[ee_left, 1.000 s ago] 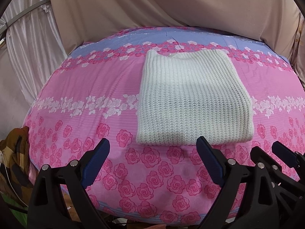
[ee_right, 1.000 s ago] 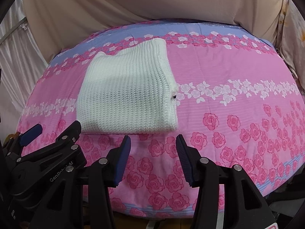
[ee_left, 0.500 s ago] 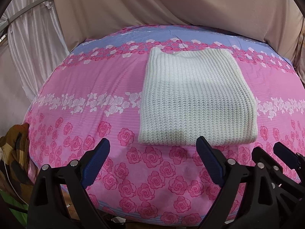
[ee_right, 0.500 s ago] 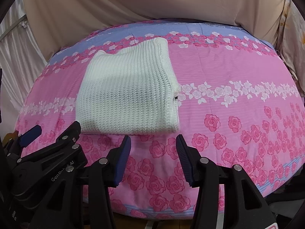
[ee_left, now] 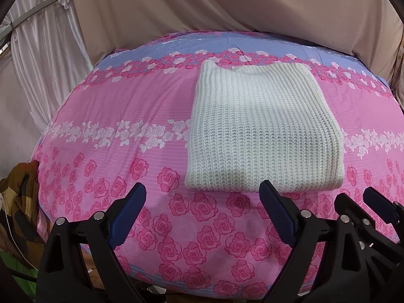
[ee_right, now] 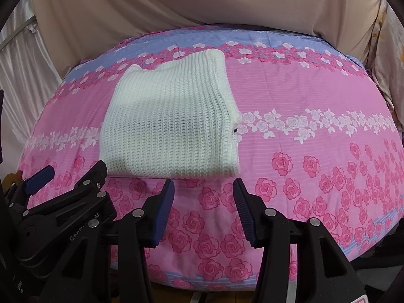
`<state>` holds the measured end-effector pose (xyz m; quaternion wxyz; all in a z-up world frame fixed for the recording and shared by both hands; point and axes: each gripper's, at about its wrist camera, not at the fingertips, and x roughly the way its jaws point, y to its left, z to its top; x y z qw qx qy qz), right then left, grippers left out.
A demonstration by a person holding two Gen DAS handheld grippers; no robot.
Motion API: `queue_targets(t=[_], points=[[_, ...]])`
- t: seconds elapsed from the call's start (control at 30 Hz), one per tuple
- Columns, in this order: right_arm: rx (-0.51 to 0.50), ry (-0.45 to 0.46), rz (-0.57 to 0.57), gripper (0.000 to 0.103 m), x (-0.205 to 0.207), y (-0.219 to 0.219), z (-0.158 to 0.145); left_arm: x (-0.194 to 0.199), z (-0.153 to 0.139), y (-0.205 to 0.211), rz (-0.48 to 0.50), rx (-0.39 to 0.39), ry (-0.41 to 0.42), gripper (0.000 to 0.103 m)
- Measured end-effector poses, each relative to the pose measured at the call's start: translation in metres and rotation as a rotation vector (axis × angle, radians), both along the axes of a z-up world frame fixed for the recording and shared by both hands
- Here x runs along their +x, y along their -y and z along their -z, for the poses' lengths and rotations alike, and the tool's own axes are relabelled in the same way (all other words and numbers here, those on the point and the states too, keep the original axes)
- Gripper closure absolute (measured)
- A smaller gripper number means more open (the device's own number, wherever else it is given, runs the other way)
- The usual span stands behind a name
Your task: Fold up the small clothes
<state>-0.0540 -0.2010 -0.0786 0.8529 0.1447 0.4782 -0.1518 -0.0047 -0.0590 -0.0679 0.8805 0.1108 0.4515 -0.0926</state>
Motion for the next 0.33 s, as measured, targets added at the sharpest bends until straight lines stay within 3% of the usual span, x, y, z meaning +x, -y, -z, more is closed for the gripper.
queue_targets(t=[0.33], points=[[-0.006,-0.006,-0.002,0.054,0.0026,0.0025,0.0008,0.0008,0.0005,0.0042,0.005,0.004,-0.003,0.018]])
